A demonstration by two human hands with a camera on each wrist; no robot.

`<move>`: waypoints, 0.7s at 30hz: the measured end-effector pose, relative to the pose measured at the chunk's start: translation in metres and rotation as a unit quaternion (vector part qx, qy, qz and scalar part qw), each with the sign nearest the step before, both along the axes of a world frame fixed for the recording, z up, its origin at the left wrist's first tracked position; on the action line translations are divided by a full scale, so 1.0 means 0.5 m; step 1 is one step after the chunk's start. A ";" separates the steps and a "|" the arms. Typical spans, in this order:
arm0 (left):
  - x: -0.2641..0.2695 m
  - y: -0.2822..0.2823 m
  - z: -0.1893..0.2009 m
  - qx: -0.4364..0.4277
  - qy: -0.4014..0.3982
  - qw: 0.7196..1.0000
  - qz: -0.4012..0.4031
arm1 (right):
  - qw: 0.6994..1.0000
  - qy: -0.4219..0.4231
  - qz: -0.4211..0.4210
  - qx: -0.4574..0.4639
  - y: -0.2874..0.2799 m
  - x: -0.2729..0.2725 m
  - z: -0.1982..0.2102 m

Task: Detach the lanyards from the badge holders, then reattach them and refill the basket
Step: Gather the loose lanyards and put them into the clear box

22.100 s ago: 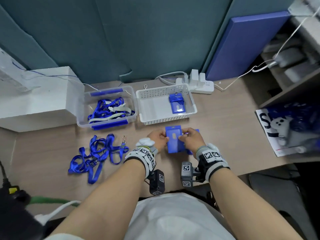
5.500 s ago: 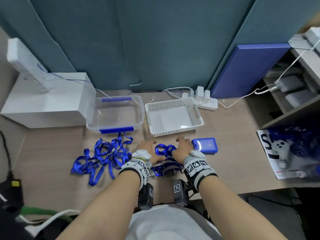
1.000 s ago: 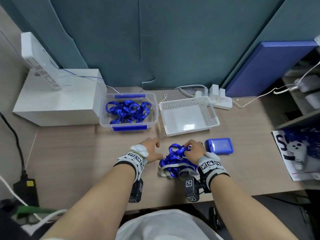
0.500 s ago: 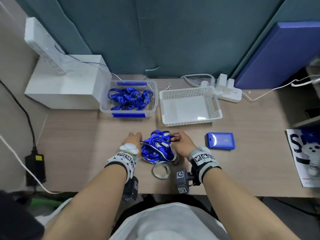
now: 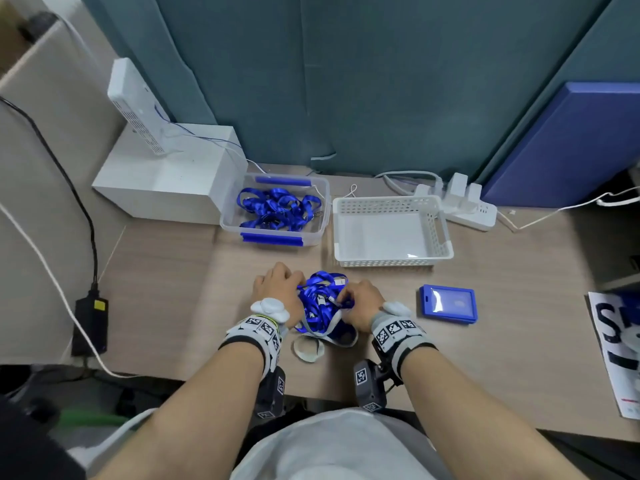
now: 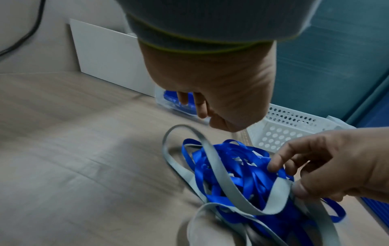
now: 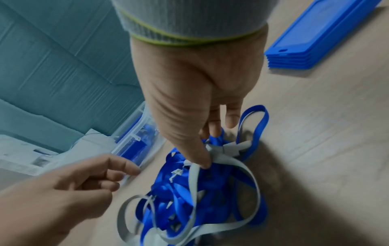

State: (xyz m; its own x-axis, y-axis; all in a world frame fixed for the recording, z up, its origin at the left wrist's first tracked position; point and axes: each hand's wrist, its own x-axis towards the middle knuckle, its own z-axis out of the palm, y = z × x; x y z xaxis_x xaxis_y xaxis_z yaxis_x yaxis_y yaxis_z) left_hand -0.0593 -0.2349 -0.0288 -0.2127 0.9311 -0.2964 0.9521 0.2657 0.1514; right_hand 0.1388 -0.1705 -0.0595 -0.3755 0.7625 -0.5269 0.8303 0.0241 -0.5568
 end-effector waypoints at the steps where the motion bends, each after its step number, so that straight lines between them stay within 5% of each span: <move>1: 0.012 0.000 0.002 -0.007 -0.010 1.000 -0.006 | 1.000 -0.025 -0.002 0.002 -0.002 0.009 -0.003; 8: 0.094 0.011 -0.002 -0.112 -0.153 0.980 -0.059 | 0.997 0.066 -0.042 -0.006 -0.010 0.042 -0.009; 14: 0.117 0.044 -0.007 -0.065 -0.204 0.976 0.035 | 0.985 0.145 -0.085 -0.048 0.010 0.087 0.016; 17: 0.093 0.058 -0.041 -0.043 -0.212 0.973 0.079 | 0.951 0.243 -0.149 -0.122 0.015 0.109 0.036; 21: 0.125 0.068 0.019 -0.010 -0.241 0.967 0.085 | 0.946 0.258 -0.157 -0.117 0.034 0.135 0.068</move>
State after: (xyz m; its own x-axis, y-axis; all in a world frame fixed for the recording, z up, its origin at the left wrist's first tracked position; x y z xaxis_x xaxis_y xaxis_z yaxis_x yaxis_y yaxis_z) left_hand 0.0033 -0.2011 -0.0195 -0.1951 0.8879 -0.4166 0.7138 0.4199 0.5605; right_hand 0.2062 -0.1534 -0.0256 -0.4025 0.7645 -0.5035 0.3921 -0.3530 -0.8495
